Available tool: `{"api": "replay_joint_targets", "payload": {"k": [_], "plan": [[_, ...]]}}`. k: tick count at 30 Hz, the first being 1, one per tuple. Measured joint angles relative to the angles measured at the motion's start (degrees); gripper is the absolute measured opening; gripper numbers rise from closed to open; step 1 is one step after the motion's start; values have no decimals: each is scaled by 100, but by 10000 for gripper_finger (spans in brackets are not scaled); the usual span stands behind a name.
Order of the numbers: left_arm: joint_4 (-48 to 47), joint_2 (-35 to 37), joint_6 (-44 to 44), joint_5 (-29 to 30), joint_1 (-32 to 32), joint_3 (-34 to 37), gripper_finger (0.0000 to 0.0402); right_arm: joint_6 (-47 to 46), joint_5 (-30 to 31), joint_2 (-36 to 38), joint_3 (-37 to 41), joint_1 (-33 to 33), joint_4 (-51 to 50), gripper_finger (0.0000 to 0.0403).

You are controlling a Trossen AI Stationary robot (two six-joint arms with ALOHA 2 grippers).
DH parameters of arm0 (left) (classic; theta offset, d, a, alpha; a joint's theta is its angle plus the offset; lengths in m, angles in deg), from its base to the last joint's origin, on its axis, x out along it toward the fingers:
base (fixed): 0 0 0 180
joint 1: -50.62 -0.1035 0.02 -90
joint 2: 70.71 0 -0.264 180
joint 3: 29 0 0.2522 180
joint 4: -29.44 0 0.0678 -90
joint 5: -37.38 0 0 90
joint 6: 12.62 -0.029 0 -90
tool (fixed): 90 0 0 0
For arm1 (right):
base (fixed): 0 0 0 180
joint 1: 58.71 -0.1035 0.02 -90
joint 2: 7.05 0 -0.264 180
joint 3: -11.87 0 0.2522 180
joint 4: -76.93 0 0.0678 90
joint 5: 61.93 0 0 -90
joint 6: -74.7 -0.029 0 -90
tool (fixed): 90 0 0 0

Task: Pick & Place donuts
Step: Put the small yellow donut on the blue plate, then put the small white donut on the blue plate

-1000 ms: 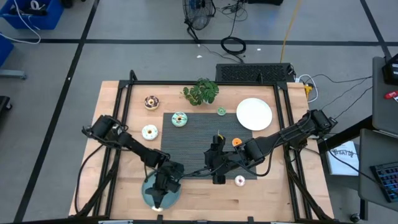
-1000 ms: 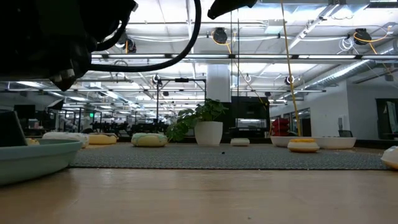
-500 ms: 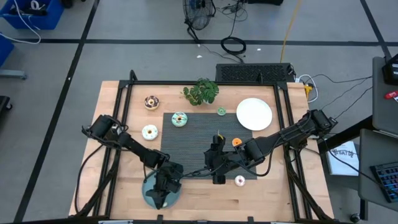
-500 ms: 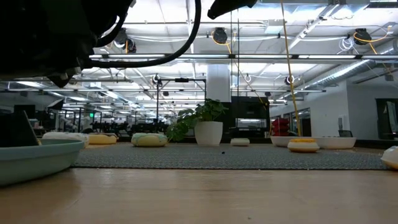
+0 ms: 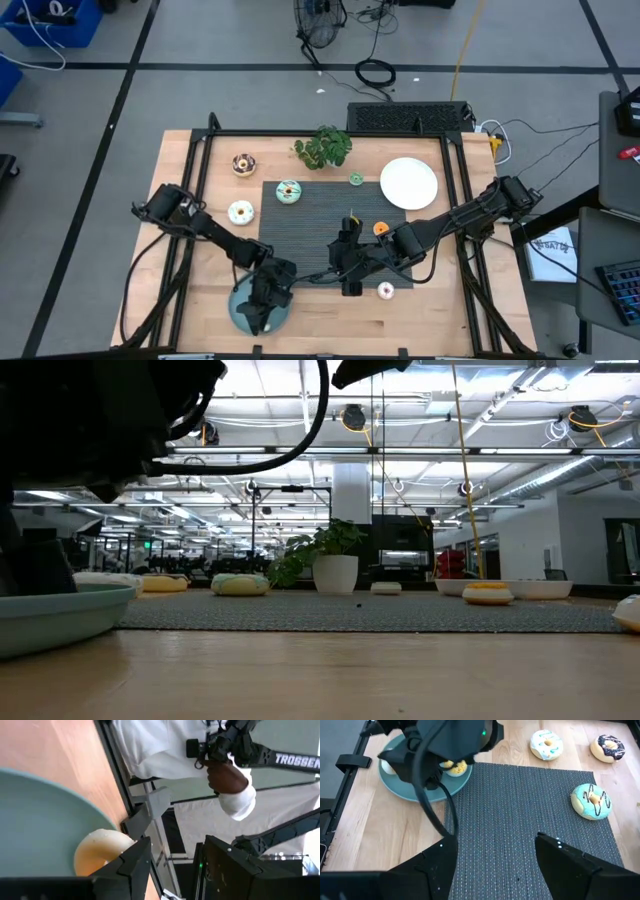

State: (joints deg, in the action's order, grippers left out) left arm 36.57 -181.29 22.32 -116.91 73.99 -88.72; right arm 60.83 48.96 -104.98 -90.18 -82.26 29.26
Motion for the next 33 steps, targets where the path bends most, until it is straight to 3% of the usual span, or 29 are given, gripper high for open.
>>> {"api": "replay_joint_targets", "payload": {"k": [12,16,25,33], "plan": [[22,13,21,-59,-108,-2,189,2,-13,0,0,0,72,247],[-83,138,-154,170,-111,2,189,20,-11,0,0,0,74,247],[-1670,1146,-1416,1668,-125,11,189,28,-9,0,0,0,91,247],[-2292,2024,-1543,3143,30,4,189,107,-2,0,0,0,109,247]]}}
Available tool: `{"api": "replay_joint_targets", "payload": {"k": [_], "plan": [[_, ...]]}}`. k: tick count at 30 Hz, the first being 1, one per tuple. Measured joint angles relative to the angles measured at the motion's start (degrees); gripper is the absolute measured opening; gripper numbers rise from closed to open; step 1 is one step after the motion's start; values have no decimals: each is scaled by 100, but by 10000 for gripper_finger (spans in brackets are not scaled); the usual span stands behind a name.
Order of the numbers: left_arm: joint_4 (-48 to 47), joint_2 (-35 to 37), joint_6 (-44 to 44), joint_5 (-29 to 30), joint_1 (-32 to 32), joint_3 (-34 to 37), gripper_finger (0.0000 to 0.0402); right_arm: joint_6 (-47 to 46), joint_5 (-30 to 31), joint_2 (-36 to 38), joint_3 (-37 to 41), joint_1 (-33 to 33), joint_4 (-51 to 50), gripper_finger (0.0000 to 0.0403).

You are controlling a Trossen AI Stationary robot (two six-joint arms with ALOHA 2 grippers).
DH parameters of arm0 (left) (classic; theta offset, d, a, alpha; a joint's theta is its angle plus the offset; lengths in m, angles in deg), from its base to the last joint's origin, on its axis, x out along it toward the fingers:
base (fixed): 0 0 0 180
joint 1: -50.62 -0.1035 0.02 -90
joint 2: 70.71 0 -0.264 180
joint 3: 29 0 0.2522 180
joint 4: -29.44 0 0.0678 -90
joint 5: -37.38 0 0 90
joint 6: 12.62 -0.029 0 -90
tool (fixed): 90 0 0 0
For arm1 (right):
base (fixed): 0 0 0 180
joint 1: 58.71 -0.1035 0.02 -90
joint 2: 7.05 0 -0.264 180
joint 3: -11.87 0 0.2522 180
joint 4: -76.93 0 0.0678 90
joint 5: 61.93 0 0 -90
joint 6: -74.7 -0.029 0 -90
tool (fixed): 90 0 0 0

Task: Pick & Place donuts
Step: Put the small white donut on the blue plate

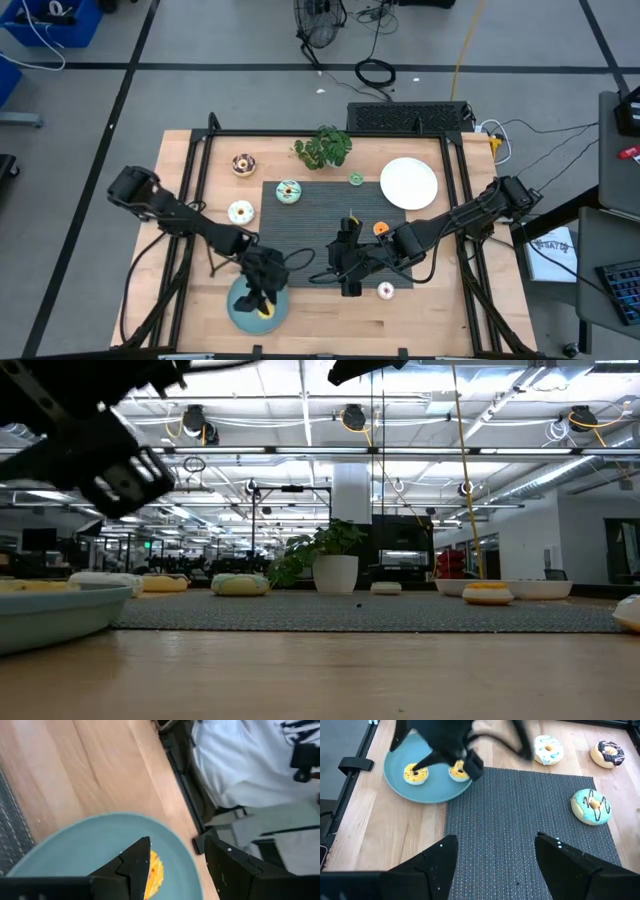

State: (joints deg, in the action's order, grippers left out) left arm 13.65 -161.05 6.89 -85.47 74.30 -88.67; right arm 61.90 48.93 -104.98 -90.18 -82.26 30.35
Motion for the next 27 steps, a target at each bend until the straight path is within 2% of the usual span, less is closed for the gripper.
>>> {"api": "replay_joint_targets", "payload": {"k": [2,4,10,13,19,22,27], "plan": [[-299,277,-153,319,44,-2,189,0,0,0,0,-2,-18,247],[-645,605,-386,913,99,-2,189,0,0,0,0,-3,-74,247],[-1473,1775,-655,3838,354,-2,189,-43,-8,0,0,-17,-299,247],[-1513,2362,-848,4698,461,117,189,-241,-9,0,0,-17,-548,247],[-741,3484,-1413,5249,383,1107,189,-436,30,72,0,-110,-1012,247],[-222,4031,-1622,5245,170,1850,189,-502,202,221,0,-166,-1094,247],[542,4911,-2025,5050,-336,2877,189,-654,865,635,1,-263,-1472,247]]}}
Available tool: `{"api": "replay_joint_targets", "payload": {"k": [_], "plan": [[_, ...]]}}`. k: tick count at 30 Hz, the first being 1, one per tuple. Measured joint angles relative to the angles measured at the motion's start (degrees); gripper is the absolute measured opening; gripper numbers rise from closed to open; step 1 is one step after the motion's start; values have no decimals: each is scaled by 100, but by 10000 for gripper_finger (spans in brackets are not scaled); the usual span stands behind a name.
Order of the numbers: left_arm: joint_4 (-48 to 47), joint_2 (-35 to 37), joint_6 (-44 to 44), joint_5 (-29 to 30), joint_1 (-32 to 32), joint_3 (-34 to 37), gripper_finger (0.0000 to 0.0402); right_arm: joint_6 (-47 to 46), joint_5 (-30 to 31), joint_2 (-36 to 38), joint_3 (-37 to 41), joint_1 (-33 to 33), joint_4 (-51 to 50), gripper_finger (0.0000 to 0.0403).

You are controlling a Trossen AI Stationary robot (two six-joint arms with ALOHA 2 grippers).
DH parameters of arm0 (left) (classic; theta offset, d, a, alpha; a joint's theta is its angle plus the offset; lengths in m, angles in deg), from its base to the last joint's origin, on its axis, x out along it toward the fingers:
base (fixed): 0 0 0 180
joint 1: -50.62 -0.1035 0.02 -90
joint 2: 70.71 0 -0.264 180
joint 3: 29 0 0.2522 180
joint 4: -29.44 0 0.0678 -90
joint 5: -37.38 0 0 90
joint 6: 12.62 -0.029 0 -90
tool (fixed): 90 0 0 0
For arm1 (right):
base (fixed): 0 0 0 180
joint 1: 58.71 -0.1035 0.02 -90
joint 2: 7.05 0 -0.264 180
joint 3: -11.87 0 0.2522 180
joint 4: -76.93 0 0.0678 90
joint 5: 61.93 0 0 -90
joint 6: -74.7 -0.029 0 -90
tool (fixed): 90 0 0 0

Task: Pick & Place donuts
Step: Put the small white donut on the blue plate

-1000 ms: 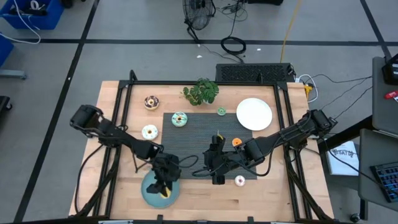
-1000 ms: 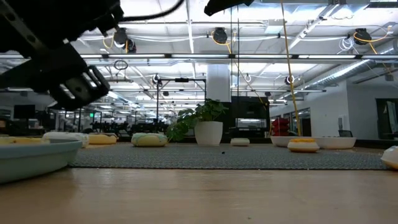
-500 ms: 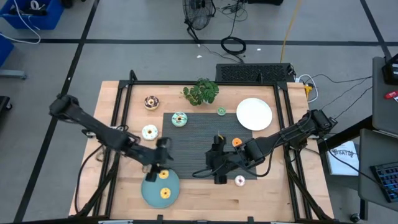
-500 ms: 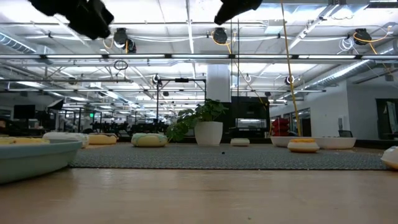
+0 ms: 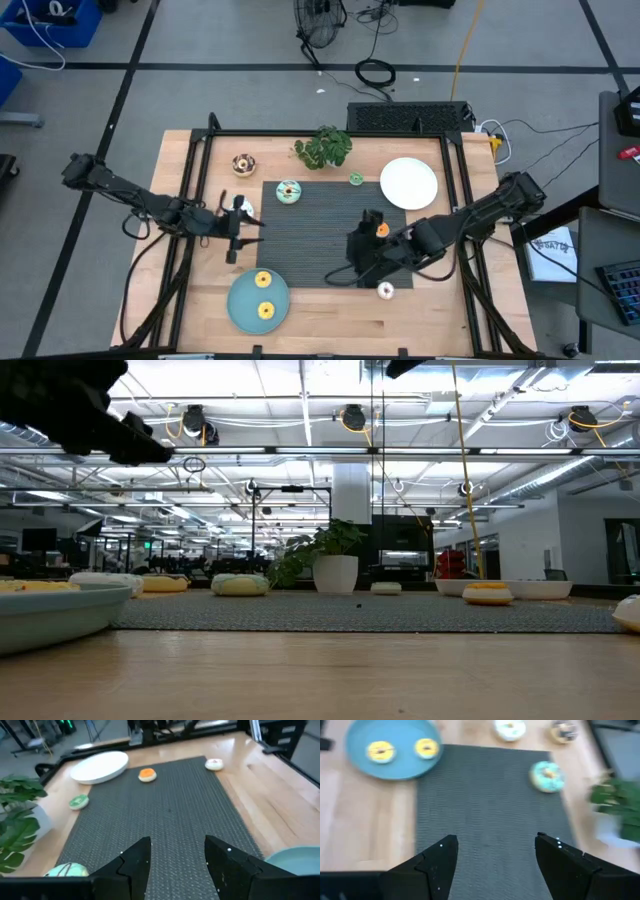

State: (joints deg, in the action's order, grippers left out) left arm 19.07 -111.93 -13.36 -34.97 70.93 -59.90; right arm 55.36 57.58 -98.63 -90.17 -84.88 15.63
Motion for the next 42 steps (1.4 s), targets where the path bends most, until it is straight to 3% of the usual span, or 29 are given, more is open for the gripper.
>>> {"api": "replay_joint_targets", "payload": {"k": [4,10,17,22,29,42], "plan": [[21,692,-98,-674,-592,340,188,-44,705,460,254,-98,-28,247],[-254,1494,-288,-1743,-1702,537,188,-193,1425,1429,1488,-96,486,247],[-655,2122,-327,-2924,-2869,541,188,-590,1254,2588,3417,-5,1957,247],[-656,2437,-341,-3219,-3426,541,188,-861,130,3018,4281,-34,2062,247],[-673,2436,-119,-3110,-3676,541,188,-1488,-900,2474,4457,-724,2333,247],[-666,2436,52,-2709,-3674,541,188,-2750,-1022,624,4462,-1776,2511,206]]}}
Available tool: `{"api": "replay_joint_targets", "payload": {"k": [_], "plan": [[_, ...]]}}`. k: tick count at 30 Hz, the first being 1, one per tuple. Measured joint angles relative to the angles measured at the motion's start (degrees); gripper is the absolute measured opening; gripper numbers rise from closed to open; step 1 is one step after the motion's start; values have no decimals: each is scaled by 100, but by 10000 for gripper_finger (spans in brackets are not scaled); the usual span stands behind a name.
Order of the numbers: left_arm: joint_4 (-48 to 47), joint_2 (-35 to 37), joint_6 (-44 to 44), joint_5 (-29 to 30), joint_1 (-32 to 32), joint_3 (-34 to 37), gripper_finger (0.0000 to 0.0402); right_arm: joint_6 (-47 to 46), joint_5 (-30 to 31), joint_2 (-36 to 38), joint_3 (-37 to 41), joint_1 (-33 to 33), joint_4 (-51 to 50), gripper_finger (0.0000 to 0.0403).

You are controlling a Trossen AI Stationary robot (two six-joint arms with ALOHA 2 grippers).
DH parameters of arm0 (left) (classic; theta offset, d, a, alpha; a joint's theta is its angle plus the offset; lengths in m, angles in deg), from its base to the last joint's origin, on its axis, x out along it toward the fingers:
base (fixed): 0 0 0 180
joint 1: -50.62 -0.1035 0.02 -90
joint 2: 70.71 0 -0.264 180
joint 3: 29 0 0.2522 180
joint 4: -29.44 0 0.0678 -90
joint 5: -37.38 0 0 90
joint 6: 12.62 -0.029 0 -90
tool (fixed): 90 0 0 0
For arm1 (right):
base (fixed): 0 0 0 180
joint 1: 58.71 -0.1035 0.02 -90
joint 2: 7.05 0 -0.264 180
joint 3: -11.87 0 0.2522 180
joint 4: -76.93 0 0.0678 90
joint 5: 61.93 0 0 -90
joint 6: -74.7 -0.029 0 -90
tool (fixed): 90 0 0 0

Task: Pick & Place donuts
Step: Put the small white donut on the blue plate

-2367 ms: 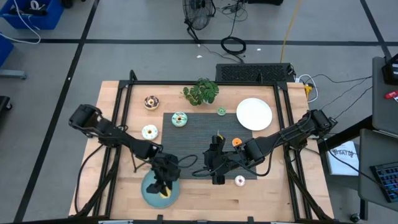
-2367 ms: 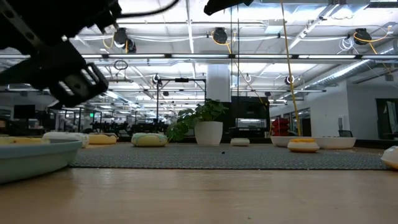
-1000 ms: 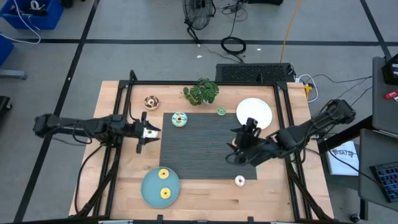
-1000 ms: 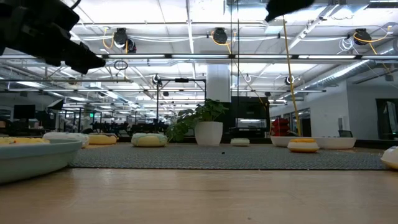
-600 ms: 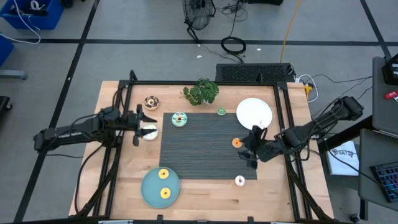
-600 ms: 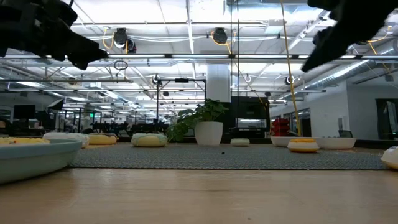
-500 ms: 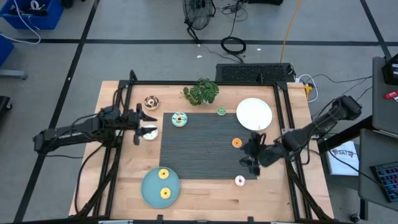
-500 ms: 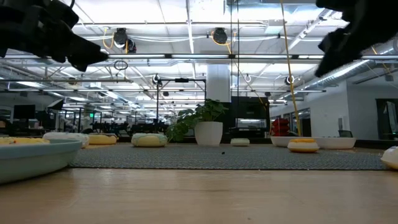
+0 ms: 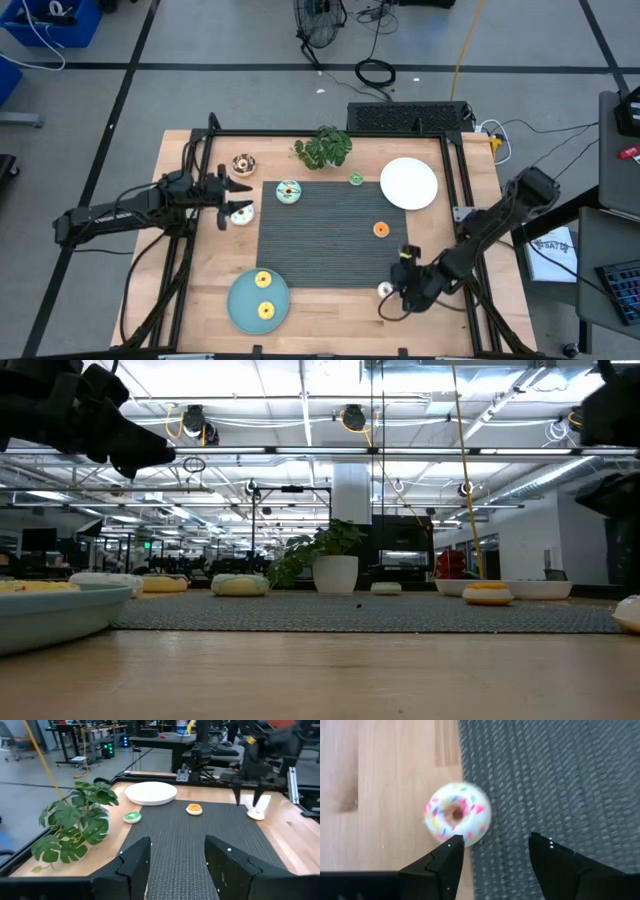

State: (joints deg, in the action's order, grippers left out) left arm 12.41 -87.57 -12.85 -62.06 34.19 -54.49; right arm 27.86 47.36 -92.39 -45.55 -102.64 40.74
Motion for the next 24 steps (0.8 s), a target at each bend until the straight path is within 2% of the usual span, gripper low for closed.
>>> {"api": "replay_joint_targets", "payload": {"k": [4,11,17,24], "plan": [[0,0,111,109,0,0,189,-160,-4,-242,0,-150,305,197],[9,0,240,368,2,0,189,-542,-150,-255,47,-402,952,203],[9,0,244,461,2,0,189,-259,1,-255,608,-400,2061,211],[7,0,231,470,0,0,189,-390,299,-236,1274,-292,2995,231]]}}
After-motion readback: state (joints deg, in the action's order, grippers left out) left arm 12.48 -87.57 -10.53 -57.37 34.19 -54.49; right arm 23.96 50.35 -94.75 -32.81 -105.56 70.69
